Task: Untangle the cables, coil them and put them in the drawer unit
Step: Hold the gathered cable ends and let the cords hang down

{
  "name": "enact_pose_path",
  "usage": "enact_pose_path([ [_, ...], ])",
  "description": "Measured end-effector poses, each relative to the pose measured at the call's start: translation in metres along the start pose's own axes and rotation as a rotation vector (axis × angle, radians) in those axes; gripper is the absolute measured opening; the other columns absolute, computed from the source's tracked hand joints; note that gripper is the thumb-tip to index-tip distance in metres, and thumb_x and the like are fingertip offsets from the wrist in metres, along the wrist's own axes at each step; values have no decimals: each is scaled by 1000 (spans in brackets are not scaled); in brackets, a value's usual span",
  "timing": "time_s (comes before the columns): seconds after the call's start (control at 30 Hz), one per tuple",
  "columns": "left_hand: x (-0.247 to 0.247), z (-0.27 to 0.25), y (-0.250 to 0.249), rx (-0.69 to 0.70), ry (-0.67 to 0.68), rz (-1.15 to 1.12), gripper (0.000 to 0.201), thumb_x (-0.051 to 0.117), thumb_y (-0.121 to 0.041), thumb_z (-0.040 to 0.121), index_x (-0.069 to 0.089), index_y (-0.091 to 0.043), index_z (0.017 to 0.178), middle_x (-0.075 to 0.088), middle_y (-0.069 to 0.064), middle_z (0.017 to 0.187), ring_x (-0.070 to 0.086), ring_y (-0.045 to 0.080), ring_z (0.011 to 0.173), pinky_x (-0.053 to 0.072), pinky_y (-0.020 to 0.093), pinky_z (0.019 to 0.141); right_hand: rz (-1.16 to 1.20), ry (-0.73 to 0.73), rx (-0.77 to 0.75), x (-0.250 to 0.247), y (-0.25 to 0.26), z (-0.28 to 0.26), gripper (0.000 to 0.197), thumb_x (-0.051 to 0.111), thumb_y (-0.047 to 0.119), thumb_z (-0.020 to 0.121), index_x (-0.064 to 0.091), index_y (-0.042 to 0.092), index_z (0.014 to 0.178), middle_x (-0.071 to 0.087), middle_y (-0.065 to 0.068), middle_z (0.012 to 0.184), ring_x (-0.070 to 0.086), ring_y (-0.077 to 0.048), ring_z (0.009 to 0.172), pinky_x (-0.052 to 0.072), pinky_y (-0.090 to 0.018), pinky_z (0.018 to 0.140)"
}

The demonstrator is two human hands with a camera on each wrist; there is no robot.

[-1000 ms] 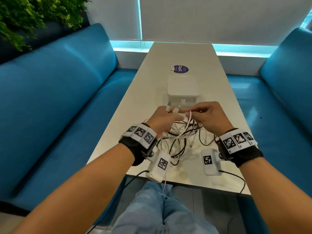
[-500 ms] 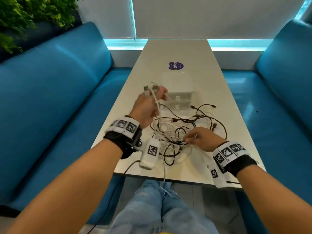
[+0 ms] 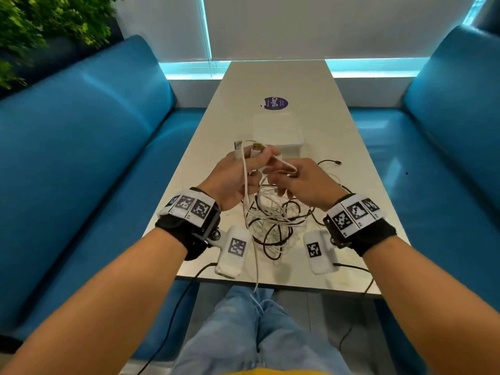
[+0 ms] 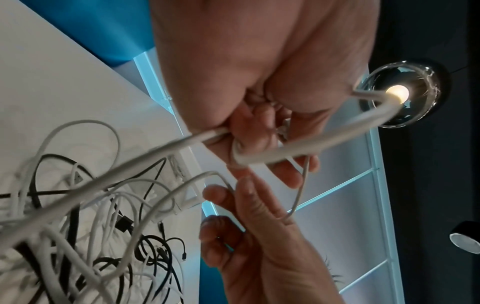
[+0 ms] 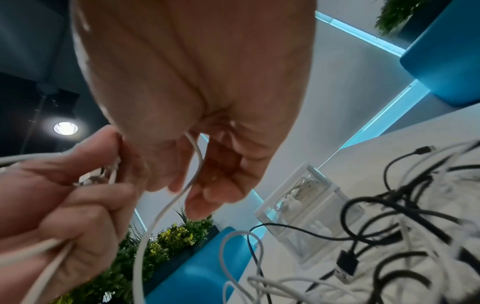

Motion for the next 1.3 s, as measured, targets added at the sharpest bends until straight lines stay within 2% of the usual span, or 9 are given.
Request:
enact_pose_path([
  [0.1, -6, 5, 10, 40, -42, 96, 17, 65, -21, 88, 67, -18, 105, 55, 5, 79, 27, 5, 45, 23, 15, 39, 117, -38, 36, -5, 3, 2, 11, 62, 17, 92, 70, 12, 88, 68, -1, 75, 64, -15, 63, 52, -30, 60],
  [0.2, -6, 2, 25, 79, -33, 311, 13, 68, -10, 86, 67, -17, 96, 55, -14, 64, 44, 0, 47, 35, 13, 45, 260, -150, 4, -14, 16, 1, 11, 60, 5, 92, 70, 7, 90, 68, -9, 76, 66, -13, 63, 56, -27, 62],
  [0.33, 8, -1, 49, 7, 120, 483, 10, 68, -9, 86, 70, -10, 96, 66, -2, 91, 61, -2, 71, 45, 15, 71, 355, -271, -70, -29, 37, -3, 11, 58, 2, 92, 68, 2, 95, 67, -13, 75, 67, -13, 62, 55, -21, 58],
  [0.5, 12, 12, 49, 32, -96, 411, 20, 59, -10, 93, 63, 9, 93, 58, 6, 73, 49, -5, 45, 39, 8, 50, 320, -226, -17, -35, 24, -12, 38, 62, 7, 90, 52, 18, 125, 69, -6, 92, 67, -12, 69, 52, -22, 59],
  [0.57, 9, 12, 41, 11, -116, 382, 18, 57, -14, 96, 65, 2, 95, 58, -10, 56, 43, -3, 38, 32, 9, 40, 45, -27, 99, -24, -6, -15, 43, 64, 20, 90, 52, 22, 131, 67, 4, 99, 65, -5, 75, 50, -23, 65],
  [0.63, 7, 10, 33, 26, -93, 337, 16, 54, -17, 97, 64, -10, 87, 59, -11, 58, 38, -1, 36, 27, 14, 37, -241, 163, 134, -11, -42, -18, 27, 65, 27, 89, 64, 25, 116, 68, 9, 96, 64, -5, 83, 46, -27, 79],
  [0.73, 2, 8, 29, 46, -114, 321, 16, 52, -18, 98, 63, -16, 87, 60, 1, 74, 36, -1, 37, 26, 13, 37, -252, 41, 122, -4, -70, -19, 6, 66, 24, 89, 72, 25, 91, 66, 14, 79, 58, 1, 75, 40, -24, 76],
  [0.9, -12, 4, 31, 77, -201, 184, 17, 51, -19, 99, 62, -18, 86, 61, 1, 77, 28, 4, 41, 21, 16, 38, -204, -49, 172, -12, -73, -15, 14, 71, 19, 84, 76, 17, 97, 64, 19, 73, 56, 12, 62, 38, -8, 64],
  [1.3, -45, -8, 18, 105, -372, -42, 19, 49, -23, 99, 59, -17, 84, 59, -2, 73, 25, 5, 42, 20, 17, 39, -277, -121, 305, -30, -104, -27, 15, 73, 14, 82, 77, 9, 96, 71, -1, 81, 61, -10, 77, 41, -11, 66],
])
Point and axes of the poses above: each hand's wrist, its own z-axis towards the middle knuckle, its own x-axis out of the palm, y = z × x, the point moved 1 cm from there along z, towards the middle knuckle
